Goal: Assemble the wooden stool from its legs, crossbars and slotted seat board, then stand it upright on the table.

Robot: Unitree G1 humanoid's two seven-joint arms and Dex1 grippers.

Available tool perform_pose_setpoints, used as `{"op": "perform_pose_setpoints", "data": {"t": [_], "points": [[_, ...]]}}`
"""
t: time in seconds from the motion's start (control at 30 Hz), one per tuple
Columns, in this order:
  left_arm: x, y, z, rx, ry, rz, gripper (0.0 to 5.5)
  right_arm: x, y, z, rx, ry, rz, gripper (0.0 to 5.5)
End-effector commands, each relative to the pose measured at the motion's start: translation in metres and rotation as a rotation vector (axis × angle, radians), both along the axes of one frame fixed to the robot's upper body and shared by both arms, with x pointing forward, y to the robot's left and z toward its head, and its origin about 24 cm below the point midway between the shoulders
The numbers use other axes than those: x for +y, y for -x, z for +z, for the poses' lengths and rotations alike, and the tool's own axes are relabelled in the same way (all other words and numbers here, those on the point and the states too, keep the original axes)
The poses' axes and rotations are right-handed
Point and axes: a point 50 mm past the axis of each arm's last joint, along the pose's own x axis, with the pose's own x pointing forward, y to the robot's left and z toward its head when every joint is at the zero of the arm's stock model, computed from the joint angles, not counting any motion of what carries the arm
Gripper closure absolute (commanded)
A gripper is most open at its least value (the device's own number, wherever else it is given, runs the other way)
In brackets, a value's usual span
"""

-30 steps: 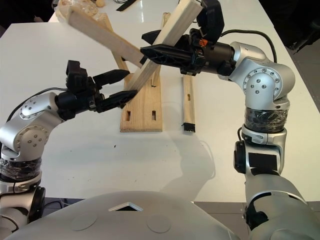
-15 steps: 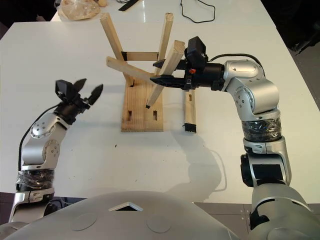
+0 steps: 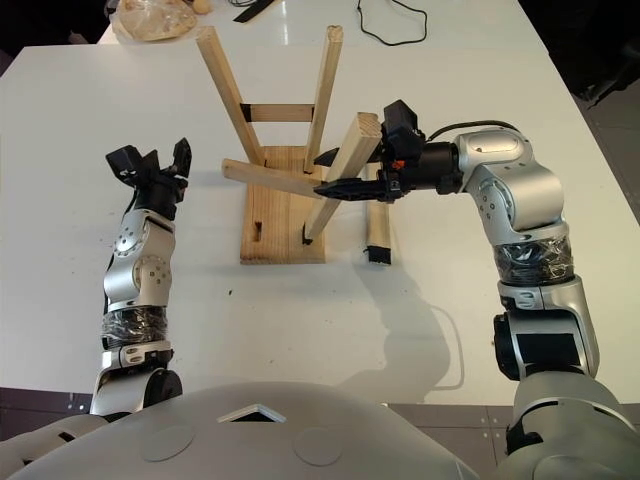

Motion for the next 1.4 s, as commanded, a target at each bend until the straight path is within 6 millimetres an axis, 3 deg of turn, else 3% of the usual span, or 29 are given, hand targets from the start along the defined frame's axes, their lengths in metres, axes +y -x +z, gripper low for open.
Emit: {"op": "perform_pose_setpoints", "data": {"t": [0.03, 0.3, 0.57, 0.97, 1.13, 1.4], "points": [[-0.002, 0.0, -0.001, -0.004, 0.01, -0.024, 1.88, 0.001, -0.007, -0.004, 0.009, 0.046, -0.03, 3.47], [0.008, -0.003, 0.005, -0.034, 0.058, 0.007, 1.88, -0.006, -0.007, -0.001, 0.042, 0.075, 0.002, 3.47], [0.0, -0.004, 0.001, -0.023, 0.07, 0.003, 1.88, -0.006, -0.006, -0.007, 0.068, 0.074, -0.01, 3.47], [-0.001, -0.003, 0.0, -0.018, 0.073, -0.004, 1.88, 0.002, -0.017, -0.014, -0.062, 0.15, -0.121, 3.47], [-0.006, -0.002, -0.001, -0.016, 0.077, -0.012, 1.88, 0.005, -0.014, -0.022, -0.069, 0.198, -0.093, 3.47], [-0.011, -0.003, -0.001, -0.023, 0.085, -0.032, 1.88, -0.001, 0.004, -0.048, 0.078, 0.303, 0.015, 3.47]]}}
